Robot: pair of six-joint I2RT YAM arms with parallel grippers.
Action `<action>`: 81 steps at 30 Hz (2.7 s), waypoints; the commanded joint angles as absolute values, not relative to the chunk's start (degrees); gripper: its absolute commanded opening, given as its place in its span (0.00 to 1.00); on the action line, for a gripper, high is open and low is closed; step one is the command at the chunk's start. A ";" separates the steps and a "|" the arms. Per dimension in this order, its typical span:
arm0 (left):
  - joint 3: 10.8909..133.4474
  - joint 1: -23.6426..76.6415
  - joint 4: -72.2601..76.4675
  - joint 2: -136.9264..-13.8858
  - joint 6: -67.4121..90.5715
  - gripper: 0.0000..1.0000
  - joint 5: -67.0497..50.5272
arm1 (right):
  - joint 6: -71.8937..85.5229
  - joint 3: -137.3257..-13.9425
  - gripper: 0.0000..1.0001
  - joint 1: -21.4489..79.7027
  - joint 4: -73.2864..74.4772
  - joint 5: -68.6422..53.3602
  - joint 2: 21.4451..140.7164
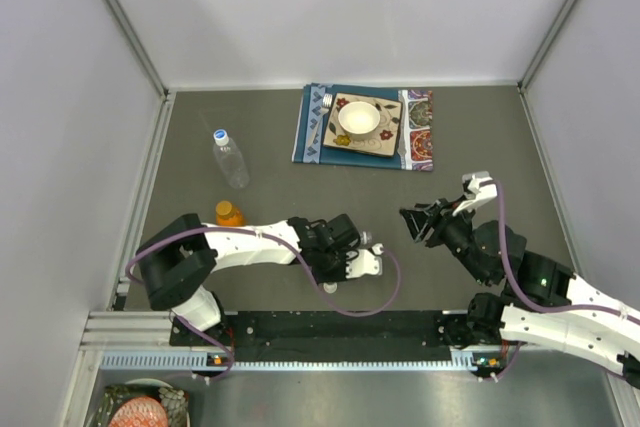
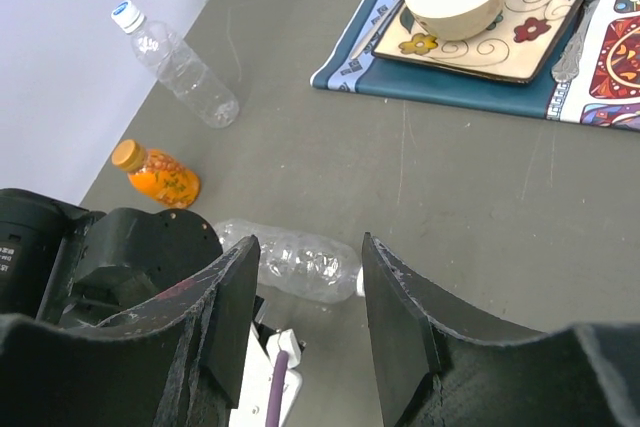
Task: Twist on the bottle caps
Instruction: Pick up the bottle cap from the center of the board.
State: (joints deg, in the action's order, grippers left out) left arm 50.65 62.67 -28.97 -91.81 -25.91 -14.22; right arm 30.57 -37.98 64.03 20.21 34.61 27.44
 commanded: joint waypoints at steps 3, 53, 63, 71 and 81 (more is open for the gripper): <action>53.08 62.58 -28.12 -94.48 -26.54 0.00 -17.40 | 30.50 -41.66 0.46 64.51 19.60 34.37 27.16; 61.96 40.34 17.23 -54.14 -2.11 0.00 -17.84 | 71.53 -48.08 0.81 56.78 -71.88 13.17 69.25; 61.35 40.34 18.28 -54.32 -5.09 0.00 -24.42 | 77.25 -49.22 0.75 57.04 -68.73 15.29 72.07; 61.61 40.34 17.93 -54.14 -5.71 0.00 -27.68 | 79.19 -51.15 0.71 57.04 -70.84 14.15 74.97; 60.65 40.25 17.93 -53.88 -5.80 0.00 -24.44 | 80.24 -52.03 0.47 57.04 -72.78 12.39 76.38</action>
State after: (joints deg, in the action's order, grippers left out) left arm 61.32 40.23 15.27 -54.52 -5.30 -25.69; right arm 79.35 -48.90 56.51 -68.69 13.54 75.94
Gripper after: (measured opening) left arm 0.022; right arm 0.479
